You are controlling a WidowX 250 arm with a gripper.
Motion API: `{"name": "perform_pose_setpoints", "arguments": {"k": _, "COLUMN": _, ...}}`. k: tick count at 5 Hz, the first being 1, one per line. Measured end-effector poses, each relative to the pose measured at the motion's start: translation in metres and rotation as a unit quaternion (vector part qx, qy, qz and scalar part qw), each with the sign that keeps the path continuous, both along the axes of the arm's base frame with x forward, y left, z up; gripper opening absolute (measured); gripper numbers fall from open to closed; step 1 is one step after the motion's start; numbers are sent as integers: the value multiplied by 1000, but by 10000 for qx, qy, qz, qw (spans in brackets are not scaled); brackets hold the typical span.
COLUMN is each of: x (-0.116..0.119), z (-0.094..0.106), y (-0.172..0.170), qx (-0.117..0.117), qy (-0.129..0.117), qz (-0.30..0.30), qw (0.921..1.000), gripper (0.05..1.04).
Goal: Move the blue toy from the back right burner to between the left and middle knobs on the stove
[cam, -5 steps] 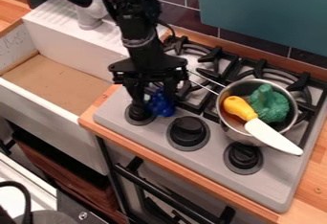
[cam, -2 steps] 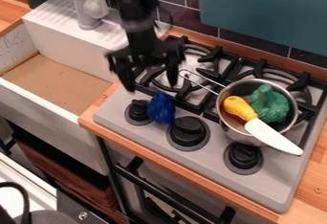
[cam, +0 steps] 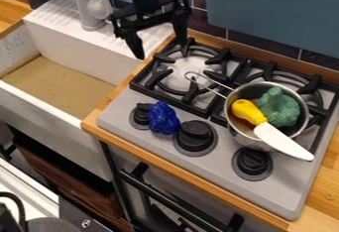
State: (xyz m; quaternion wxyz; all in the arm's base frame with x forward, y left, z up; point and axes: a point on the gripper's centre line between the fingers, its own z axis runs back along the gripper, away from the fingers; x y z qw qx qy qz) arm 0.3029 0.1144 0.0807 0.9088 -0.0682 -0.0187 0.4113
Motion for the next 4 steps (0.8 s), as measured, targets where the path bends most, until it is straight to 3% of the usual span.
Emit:
{"name": "perform_pose_setpoints", "arguments": {"k": 1, "x": 2, "z": 29, "y": -31, "qx": 738, "qy": -98, "qz": 333, "qw": 9967, "gripper": 1000}}
{"name": "perform_pose_setpoints", "arguments": {"k": 2, "x": 11, "z": 29, "y": -66, "qx": 926, "qy": -333, "qz": 293, "qw": 9947, "gripper": 1000}}
{"name": "perform_pose_setpoints", "arguments": {"k": 4, "x": 31, "z": 35, "y": -76, "qx": 949, "qy": -408, "qz": 329, "qw": 9941, "gripper": 1000}}
